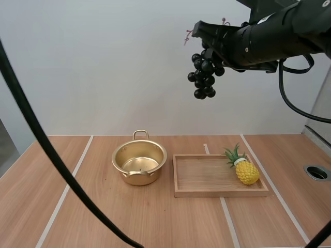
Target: Open the pot, put the grape inside, and close it
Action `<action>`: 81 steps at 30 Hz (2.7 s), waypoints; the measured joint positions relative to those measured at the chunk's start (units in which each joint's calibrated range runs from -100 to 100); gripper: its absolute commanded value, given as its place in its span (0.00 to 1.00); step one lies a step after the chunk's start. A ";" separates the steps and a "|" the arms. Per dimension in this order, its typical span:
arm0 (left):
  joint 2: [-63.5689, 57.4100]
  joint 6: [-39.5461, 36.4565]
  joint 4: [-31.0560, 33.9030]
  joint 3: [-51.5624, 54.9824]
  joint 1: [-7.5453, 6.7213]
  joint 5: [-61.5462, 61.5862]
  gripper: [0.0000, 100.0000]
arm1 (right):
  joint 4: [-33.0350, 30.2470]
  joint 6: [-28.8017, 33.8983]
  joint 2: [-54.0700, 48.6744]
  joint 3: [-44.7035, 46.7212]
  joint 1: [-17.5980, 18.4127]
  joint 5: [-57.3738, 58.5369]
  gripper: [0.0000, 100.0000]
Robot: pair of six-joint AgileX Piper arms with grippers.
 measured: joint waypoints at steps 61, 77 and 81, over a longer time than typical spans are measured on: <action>0.00 0.00 0.00 0.00 0.00 0.00 0.00 | 17.53 -47.53 40.76 0.00 9.81 0.86 0.00; 0.00 0.00 0.00 0.00 0.00 -0.16 0.00 | 16.56 -50.65 49.89 0.00 11.89 -7.00 0.00; 0.00 0.00 0.00 0.00 0.00 -0.16 0.00 | 13.16 -50.36 51.16 0.00 12.01 -7.38 0.00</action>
